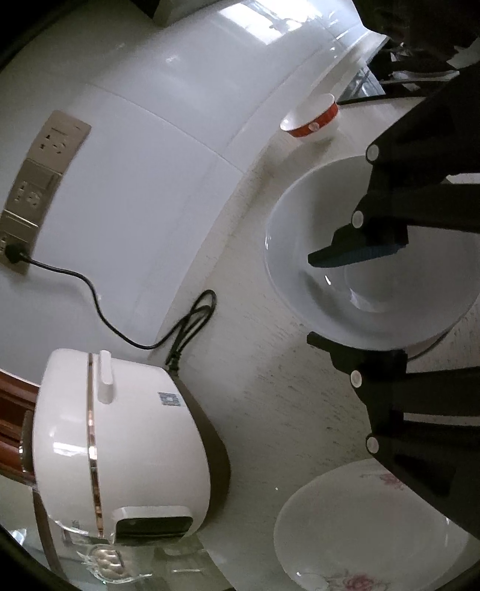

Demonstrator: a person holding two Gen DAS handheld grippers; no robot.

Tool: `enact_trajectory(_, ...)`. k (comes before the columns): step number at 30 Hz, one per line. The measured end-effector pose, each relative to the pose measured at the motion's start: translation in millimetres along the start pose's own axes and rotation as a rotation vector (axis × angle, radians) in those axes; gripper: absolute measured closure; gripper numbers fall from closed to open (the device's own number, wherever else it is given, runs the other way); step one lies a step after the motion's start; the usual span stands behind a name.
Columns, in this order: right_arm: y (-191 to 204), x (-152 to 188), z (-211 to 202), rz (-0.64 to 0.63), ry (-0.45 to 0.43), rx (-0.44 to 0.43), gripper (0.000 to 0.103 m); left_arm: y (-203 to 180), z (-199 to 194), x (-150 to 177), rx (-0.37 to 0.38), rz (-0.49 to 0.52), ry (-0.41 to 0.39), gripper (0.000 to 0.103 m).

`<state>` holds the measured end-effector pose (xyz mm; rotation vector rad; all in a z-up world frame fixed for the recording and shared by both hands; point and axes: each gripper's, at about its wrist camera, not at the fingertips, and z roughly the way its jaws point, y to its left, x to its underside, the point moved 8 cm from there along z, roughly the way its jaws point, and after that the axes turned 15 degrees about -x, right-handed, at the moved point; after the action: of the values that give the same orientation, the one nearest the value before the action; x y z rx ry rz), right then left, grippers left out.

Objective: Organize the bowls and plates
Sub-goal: 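Carry the floral bowl with both grippers into the large white bowl by the cooker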

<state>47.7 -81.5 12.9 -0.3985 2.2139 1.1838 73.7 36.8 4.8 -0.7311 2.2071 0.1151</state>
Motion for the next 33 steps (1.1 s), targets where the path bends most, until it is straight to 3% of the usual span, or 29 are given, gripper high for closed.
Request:
enact_trajectory(13,-0.2,3.7,1.3,-0.06,0.024,0.08,0.078,-1.7,5.4,5.3,0.002,0.006,0.033,0.065)
enact_trajectory(18,-2.3,2.5,0.4,-0.044,0.018,0.055,0.072,-1.2,4.0,5.0,0.002,0.001,0.03,0.065)
enact_trajectory(33,-2.2,2.6,1.1,-0.044,0.018,0.06,0.071,-0.3,3.1,4.1,0.002,-0.003,0.027,0.061)
